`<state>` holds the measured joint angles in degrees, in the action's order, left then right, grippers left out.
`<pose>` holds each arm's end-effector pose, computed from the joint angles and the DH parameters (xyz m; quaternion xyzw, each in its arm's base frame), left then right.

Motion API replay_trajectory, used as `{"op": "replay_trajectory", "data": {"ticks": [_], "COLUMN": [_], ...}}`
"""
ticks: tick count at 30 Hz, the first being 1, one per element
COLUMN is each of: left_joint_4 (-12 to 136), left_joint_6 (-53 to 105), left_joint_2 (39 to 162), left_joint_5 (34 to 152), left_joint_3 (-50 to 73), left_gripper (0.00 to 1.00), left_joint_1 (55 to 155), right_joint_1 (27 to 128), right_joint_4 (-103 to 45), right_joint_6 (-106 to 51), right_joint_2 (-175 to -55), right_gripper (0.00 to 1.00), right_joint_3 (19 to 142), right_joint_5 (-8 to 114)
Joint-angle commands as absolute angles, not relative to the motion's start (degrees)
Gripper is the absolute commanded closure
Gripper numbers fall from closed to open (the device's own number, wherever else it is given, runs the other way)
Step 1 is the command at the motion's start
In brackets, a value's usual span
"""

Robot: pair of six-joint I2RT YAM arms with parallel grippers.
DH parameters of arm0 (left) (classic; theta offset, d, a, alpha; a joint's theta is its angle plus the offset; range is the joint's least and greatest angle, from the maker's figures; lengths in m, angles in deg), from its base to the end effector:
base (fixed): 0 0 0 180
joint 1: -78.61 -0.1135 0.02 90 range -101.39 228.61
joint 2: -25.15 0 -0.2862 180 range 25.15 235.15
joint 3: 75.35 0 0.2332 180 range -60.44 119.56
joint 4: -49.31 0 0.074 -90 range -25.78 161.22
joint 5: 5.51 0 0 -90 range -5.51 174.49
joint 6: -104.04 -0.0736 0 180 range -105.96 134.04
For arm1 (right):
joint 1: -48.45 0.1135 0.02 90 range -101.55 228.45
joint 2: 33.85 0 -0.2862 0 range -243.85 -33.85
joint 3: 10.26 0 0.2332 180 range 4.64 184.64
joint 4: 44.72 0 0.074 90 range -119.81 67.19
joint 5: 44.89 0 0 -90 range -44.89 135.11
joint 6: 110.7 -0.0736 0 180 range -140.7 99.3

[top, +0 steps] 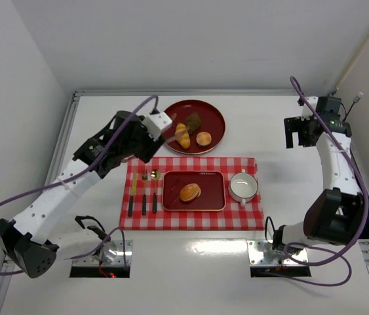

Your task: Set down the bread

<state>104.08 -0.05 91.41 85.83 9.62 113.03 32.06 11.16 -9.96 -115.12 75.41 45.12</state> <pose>0.2011 -0.1399 0.3634 0.3709 0.8103 -0.0903 0.4445 0.2888 -0.0849 0.2988 0.0465 0.9429 -0.0773 0.3207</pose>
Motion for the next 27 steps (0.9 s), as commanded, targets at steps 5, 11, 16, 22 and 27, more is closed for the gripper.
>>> {"op": "replay_trajectory", "data": {"ticks": [5,11,16,22,27], "left_joint_4": [85.9,81.5,79.9,81.0,81.8], "left_joint_6": [6.8,8.9,8.9,7.8,7.8], "left_joint_2": [97.6,113.0,122.6,131.1,135.5], "left_joint_5": [74.7,77.6,78.3,79.5,80.0], "left_joint_3": [8.4,12.2,16.4,20.1,20.8], "left_gripper": [0.5,0.5,0.5,0.5,0.5], "left_joint_1": [94.5,82.2,78.2,75.9,75.9], "right_joint_1": [32.3,32.3,32.3,32.3,32.3], "right_joint_4": [9.5,8.9,8.4,7.3,6.7], "right_joint_6": [-9.5,-9.5,-8.9,-8.9,-9.5], "right_joint_2": [-117.2,-117.8,-118.4,-119.5,-121.3], "right_gripper": [0.0,0.0,0.0,0.0,0.0], "right_joint_3": [78.8,78.8,78.2,78.2,77.1], "right_joint_5": [45.3,45.8,45.8,45.8,45.8]}}
